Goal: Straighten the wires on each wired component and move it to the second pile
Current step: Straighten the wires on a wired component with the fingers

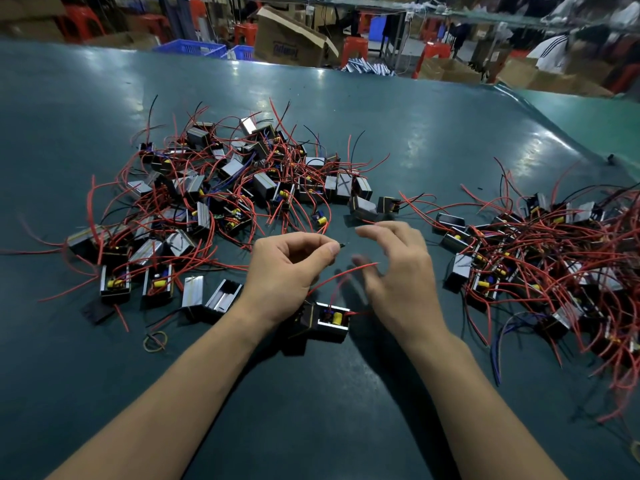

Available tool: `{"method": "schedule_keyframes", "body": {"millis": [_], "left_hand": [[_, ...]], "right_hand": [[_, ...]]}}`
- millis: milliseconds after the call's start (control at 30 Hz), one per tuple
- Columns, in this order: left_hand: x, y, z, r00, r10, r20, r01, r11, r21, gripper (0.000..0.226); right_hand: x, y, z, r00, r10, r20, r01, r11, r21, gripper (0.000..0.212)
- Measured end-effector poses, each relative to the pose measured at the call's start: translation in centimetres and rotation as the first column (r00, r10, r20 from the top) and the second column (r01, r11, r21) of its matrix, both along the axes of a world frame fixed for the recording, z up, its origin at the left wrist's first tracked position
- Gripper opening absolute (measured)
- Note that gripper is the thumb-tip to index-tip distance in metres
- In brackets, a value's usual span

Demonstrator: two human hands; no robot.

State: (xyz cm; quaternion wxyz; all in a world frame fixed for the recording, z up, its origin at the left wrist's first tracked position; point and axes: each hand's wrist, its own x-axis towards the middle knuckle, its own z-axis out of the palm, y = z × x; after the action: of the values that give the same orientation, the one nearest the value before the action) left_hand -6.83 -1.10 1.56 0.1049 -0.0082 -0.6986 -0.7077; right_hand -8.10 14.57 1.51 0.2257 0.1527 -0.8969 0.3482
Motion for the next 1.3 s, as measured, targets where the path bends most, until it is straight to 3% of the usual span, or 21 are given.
{"method": "schedule_keyframes", "body": {"millis": [100, 167, 333, 567, 733, 867, 1067, 1167, 1300], "left_hand": [[0.0, -0.1, 0.0, 1.0, -0.023, -0.017, 0.023, 1.0, -0.017, 0.006], [0.0, -0.2, 0.0, 0.999, -0.041, -0.023, 0.041, 0.999, -0.019, 0.007], [0.2, -0.1, 0.3, 0.999, -0.031, -0.027, 0.029, 0.998, -0.051, 0.005], [0.5, 0.7, 0.1, 0.984, 0.023, -0.177, -0.085, 0.932, -0.352, 0.005], [0.3, 0.1, 0.1, 0.998, 0.035, -0.058, -0.047, 0.973, -0.224, 0.008], [0.3, -0.1, 0.2, 0.998, -0.058, 0.03, 0.062, 0.982, -0.18, 0.014], [0.3, -0.4, 0.6, 0.987, -0.117, 0.114, 0.129, 0.985, -0.114, 0.006], [0.3, -0.6, 0.6, 0.981, -0.134, 0.14, 0.149, 0.983, -0.104, 0.004], [0.4, -0.5, 0.5, 0.979, -0.155, 0.133, 0.169, 0.98, -0.1, 0.004]], "right_hand": [[0.1, -0.1, 0.5, 0.984, 0.179, 0.013, -0.174, 0.969, -0.176, 0.019], [0.1, 0.0, 0.5, 0.977, 0.213, 0.026, -0.205, 0.962, -0.178, 0.013], [0.2, 0.3, 0.7, 0.976, 0.202, -0.083, -0.208, 0.976, -0.069, 0.012], [0.6, -0.5, 0.1, 0.994, 0.034, -0.105, -0.035, 0.999, -0.009, 0.026], [0.0, 1.3, 1.0, 0.962, 0.255, -0.095, -0.257, 0.967, -0.004, 0.003], [-0.6, 2.1, 1.0, 0.943, 0.301, -0.142, -0.299, 0.954, 0.038, 0.028], [-1.1, 2.2, 1.0, 0.913, 0.32, -0.252, -0.277, 0.941, 0.193, 0.042], [-1.3, 2.5, 0.8, 0.899, 0.381, -0.216, -0.33, 0.913, 0.238, 0.031], [-1.3, 2.5, 1.0, 0.926, 0.364, -0.104, -0.352, 0.929, 0.112, 0.012]]}}
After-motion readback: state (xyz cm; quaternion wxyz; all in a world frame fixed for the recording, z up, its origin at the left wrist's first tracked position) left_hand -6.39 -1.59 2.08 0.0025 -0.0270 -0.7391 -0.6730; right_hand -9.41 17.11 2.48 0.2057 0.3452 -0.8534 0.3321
